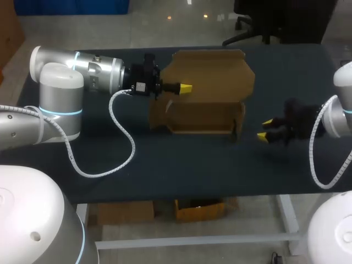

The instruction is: Assemble the packaging by folding the flat box into shape, placing the metal phone stand inside, and closing the box properly

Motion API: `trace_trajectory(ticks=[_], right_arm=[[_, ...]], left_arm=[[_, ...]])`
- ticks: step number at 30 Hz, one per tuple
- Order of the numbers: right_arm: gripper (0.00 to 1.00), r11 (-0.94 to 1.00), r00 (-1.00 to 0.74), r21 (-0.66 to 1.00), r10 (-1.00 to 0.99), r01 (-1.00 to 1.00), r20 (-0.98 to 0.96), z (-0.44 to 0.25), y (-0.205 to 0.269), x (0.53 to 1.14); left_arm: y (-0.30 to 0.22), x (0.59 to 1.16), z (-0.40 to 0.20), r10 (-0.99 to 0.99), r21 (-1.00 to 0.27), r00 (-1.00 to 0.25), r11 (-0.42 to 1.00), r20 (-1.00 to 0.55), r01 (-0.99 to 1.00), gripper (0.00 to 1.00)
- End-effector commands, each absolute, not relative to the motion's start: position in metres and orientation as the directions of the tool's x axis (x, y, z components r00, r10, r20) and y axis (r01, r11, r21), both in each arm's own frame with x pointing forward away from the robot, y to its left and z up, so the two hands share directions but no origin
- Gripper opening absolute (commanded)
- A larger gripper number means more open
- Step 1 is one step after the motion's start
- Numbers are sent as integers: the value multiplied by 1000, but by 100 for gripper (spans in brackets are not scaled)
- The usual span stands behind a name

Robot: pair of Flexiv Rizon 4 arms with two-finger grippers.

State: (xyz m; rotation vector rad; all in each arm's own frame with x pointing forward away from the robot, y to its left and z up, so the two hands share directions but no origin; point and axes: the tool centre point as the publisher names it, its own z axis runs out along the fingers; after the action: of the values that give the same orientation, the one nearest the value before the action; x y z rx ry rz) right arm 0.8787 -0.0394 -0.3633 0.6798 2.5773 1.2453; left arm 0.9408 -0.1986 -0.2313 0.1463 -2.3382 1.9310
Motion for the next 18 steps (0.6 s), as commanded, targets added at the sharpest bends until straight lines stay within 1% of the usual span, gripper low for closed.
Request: trace_trajectory(ticks=[1,5,6,10,13,18], right_arm=[[47,543,-874,776,485,320,21,-362,-39,879],[48,543,-874,776,485,320,21,-362,-39,879],[51,543,-874,776,485,320,21,-362,-39,879],[44,543,-874,776,485,320,21,-362,-39,879],[49,543,-874,776,485,320,21,-362,-39,879],[44,553,-884,780,467,292,0,-360,-40,883]], left_arm=[[-198,941,-233,-5,-972,-990,189,142,-141,0],[-198,941,-233,-5,-972,-990,189,142,-141,0],[-198,941,-233,-5,-972,-990,189,142,-141,0],[-198,941,-233,-5,-972,-990,189,142,-141,0],[-198,941,-233,-5,-972,-990,189,142,-141,0],[-198,941,-233,-5,-972,-990,189,142,-141,0]])
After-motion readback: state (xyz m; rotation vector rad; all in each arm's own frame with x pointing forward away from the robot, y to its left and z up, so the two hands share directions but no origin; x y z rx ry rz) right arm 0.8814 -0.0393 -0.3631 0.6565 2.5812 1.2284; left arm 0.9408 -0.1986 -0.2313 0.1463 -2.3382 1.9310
